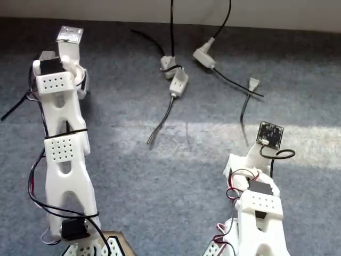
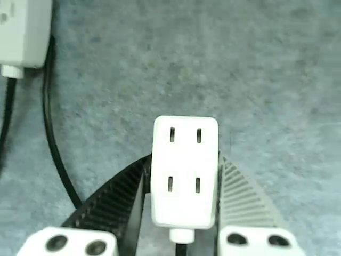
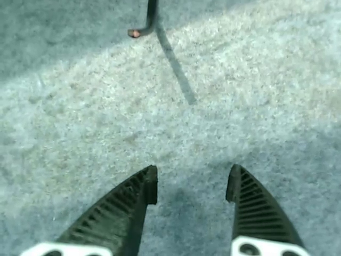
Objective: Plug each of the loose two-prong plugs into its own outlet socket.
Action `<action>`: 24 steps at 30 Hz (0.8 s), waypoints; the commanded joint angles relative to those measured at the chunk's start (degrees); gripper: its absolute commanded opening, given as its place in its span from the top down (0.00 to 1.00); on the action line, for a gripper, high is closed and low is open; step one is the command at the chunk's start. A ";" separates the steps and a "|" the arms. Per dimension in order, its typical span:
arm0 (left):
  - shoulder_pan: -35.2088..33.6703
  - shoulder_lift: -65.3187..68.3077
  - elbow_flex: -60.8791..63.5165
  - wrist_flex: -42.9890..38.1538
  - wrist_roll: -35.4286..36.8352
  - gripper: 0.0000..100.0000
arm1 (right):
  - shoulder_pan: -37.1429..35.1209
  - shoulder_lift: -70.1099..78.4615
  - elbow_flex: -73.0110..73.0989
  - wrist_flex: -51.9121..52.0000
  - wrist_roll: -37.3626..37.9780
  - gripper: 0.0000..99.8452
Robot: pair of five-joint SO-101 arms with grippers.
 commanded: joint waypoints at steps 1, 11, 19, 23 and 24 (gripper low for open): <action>2.59 -7.43 -2.77 4.22 9.67 0.99 | -0.48 -0.48 -0.40 -1.01 -0.35 0.78; 10.68 -16.75 -2.42 4.48 14.07 1.00 | -0.48 -0.48 -0.04 -2.95 -0.35 0.78; 16.66 -29.23 10.86 4.48 15.38 1.00 | -0.48 -0.40 -0.04 -3.03 -0.35 0.78; 20.18 -37.93 25.36 4.40 20.75 1.00 | -0.48 -0.40 -0.04 -3.03 -0.35 0.78; 21.14 -39.96 28.44 4.22 21.45 1.00 | -0.48 -0.40 -0.04 -3.03 -0.35 0.78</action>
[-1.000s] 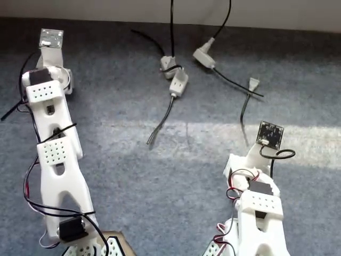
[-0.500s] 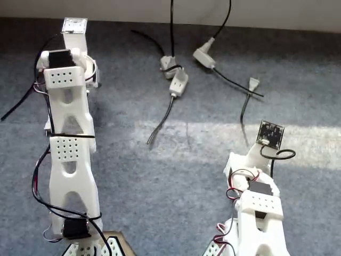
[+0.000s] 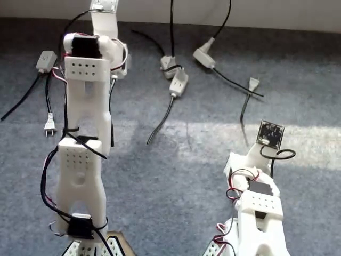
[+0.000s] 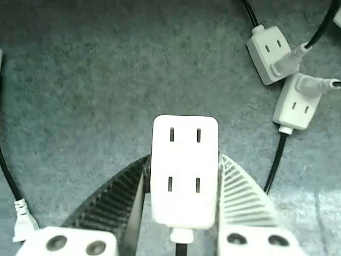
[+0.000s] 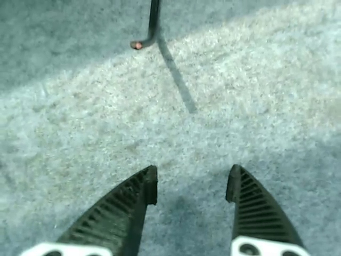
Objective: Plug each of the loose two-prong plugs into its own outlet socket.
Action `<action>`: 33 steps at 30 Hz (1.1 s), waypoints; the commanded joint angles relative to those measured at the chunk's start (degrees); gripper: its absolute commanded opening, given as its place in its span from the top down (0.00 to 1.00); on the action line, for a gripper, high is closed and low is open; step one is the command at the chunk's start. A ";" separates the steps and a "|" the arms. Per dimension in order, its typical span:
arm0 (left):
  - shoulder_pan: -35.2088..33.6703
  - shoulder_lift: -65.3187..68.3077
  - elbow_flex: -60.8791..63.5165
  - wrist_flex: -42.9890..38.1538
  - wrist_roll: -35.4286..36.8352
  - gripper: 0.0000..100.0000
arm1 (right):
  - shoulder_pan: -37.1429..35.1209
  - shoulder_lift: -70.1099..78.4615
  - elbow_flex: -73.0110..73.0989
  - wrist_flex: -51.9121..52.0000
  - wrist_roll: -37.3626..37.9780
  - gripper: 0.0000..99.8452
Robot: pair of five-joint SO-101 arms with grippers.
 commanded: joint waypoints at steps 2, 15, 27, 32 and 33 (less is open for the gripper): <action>6.11 -14.99 16.92 -0.09 4.22 1.00 | -0.48 -0.40 -0.40 -0.92 -0.35 0.78; 20.79 -36.35 48.04 -7.47 8.44 1.00 | -0.48 -0.40 -0.40 -0.92 -0.35 0.78; 26.77 -58.42 100.88 -48.44 8.53 0.99 | -0.48 -0.40 -0.40 -0.92 -0.35 0.78; 28.00 -56.13 101.49 -50.02 8.35 0.99 | -0.48 -0.40 -0.40 -0.92 -0.35 0.78; 28.70 -54.73 100.97 -50.46 7.82 0.99 | -0.48 -0.40 -0.40 -0.92 -0.35 0.78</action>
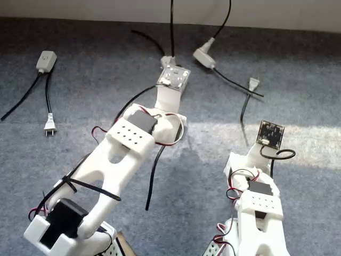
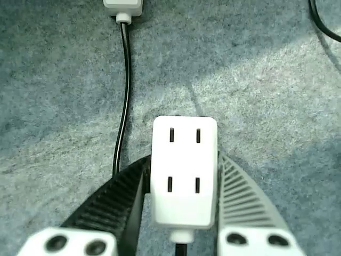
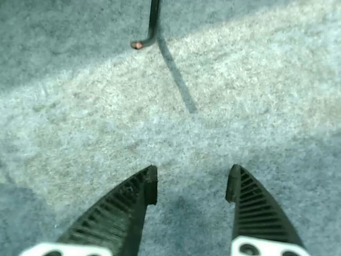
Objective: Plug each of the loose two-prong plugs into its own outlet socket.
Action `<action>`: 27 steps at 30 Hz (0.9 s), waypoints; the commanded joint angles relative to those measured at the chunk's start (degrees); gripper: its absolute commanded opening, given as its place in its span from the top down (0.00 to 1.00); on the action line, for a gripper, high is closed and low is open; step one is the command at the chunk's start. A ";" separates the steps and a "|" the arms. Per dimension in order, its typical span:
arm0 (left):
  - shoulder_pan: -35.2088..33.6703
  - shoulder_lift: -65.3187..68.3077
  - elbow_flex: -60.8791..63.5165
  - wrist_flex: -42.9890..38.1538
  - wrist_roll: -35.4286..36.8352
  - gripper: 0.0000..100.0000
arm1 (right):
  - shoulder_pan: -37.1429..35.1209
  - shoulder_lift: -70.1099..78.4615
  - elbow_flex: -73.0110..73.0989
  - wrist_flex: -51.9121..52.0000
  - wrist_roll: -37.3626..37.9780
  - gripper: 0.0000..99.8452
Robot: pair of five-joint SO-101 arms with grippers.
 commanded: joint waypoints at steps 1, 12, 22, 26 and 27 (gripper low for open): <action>3.30 2.33 -1.01 -3.08 -1.41 0.99 | -0.48 -0.40 -0.40 -0.92 -0.35 0.78; 4.62 24.92 -12.18 -5.89 -2.81 0.99 | -0.48 -0.40 -0.40 -0.92 -0.35 0.78; 3.91 28.18 -14.46 -5.80 -2.46 0.89 | -0.48 -0.40 -0.40 -0.92 -0.35 0.78; 3.82 28.18 -14.64 -5.01 -2.46 0.87 | -0.48 -0.40 -0.40 -0.92 -0.26 0.78; 3.38 28.18 -14.90 -4.40 -2.37 0.86 | -0.48 -0.40 -0.40 -0.92 -0.26 0.78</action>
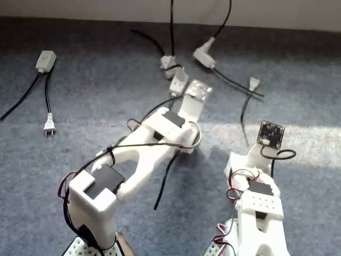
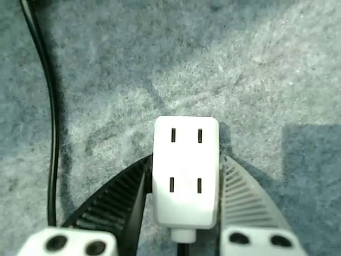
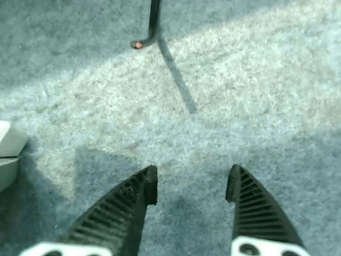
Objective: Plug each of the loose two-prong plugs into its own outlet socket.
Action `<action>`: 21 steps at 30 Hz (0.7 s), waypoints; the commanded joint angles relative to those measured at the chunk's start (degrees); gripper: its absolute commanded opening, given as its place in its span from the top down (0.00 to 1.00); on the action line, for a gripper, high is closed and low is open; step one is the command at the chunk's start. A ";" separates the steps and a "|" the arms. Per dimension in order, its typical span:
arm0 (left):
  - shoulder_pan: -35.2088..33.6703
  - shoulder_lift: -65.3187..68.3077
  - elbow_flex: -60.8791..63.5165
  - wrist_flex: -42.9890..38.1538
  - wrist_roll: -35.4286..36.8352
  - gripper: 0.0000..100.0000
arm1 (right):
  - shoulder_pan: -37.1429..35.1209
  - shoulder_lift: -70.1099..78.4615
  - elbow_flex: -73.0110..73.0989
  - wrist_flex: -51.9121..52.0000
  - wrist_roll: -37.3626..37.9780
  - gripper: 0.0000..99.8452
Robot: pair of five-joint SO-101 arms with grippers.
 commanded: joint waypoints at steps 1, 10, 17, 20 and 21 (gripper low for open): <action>-1.89 -0.13 -2.33 0.88 -0.18 0.86 | -0.48 -0.40 -0.40 -0.92 -0.26 0.78; -2.68 -9.45 1.89 2.90 2.55 0.73 | -0.48 -0.40 -0.40 -0.92 -0.26 0.78; -4.53 -15.78 5.76 2.90 -1.49 0.74 | -0.48 -0.40 -0.40 -0.92 -0.26 0.78; -10.15 -17.89 5.41 3.52 -1.49 0.74 | -0.48 -0.40 -0.40 -0.92 -0.26 0.78; -13.05 -18.86 5.41 3.78 -1.49 0.74 | -0.48 -0.40 -0.40 -0.92 -0.26 0.78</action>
